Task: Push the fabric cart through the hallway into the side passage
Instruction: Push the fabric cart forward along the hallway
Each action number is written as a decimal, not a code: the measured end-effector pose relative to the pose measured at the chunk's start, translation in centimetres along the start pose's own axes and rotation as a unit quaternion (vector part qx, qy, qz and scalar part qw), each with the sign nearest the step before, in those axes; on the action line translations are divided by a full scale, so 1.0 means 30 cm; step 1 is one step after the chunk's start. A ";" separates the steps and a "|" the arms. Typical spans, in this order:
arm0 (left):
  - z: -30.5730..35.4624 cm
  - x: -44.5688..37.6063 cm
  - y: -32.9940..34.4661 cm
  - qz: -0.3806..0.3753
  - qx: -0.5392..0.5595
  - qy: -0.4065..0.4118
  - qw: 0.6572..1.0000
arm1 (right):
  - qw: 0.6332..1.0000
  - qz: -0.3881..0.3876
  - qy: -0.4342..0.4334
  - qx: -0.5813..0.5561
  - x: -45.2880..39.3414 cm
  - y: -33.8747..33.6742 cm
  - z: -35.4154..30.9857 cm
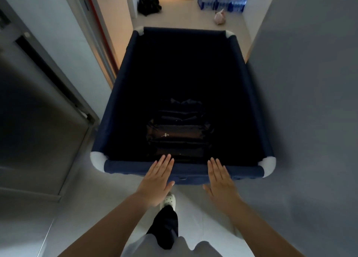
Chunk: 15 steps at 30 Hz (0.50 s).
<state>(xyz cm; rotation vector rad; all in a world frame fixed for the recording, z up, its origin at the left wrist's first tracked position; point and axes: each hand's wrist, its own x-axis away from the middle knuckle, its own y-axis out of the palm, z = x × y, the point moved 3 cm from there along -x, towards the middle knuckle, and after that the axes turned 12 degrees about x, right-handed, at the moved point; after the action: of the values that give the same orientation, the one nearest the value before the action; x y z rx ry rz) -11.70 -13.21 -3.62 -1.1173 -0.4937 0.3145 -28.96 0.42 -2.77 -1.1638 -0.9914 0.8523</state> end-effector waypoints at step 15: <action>-0.209 -0.488 -0.167 -0.003 0.020 0.039 0.999 | 1.000 -0.024 0.020 0.006 -0.519 -0.067 0.130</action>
<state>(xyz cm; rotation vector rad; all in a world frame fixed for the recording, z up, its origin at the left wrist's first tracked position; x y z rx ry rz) -20.87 -27.15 -4.43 -1.0843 -0.4200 0.2724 -37.88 -13.06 -3.16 -1.1388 -0.9769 0.7940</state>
